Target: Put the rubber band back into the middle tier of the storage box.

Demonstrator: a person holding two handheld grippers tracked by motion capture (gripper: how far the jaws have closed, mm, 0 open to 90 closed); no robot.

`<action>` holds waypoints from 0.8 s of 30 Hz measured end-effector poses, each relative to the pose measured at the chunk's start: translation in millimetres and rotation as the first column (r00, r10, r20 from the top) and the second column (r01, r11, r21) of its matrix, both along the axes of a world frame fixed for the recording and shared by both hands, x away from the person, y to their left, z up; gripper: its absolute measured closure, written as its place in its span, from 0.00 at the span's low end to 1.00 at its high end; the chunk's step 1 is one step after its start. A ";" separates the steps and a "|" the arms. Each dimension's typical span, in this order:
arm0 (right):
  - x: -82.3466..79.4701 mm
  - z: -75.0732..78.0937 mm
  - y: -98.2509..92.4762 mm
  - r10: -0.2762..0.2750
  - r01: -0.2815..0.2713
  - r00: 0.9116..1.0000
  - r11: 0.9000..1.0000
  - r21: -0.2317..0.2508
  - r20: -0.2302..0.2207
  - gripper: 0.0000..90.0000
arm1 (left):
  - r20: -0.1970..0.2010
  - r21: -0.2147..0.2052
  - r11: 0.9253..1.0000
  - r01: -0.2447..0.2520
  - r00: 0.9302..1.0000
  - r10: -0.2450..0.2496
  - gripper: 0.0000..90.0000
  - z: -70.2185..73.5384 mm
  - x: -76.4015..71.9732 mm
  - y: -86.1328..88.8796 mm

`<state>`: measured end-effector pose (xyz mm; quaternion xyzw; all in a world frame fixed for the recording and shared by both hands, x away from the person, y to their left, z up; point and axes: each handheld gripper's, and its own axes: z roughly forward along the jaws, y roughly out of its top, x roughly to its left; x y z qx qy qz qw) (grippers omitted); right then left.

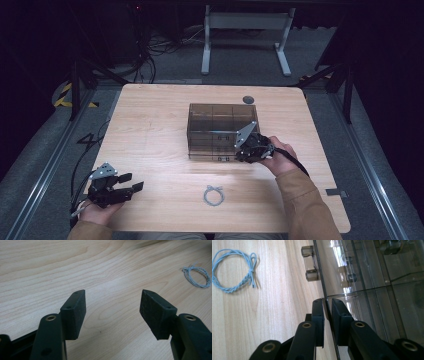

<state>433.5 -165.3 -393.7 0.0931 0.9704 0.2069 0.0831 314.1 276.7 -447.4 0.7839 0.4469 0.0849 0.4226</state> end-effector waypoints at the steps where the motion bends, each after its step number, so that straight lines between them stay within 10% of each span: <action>1: -0.5 0.0 -0.3 0.001 -0.001 1.000 1.000 -0.001 0.000 0.90 | 0.001 0.001 1.000 0.002 1.000 -0.002 0.43 0.2 1.2 -0.7; 24: -17.8 1.1 1.7 -0.002 0.002 1.000 1.000 -0.011 -0.007 0.91 | -0.001 0.002 0.999 0.047 0.999 -0.047 0.43 0.7 15.0 -13.9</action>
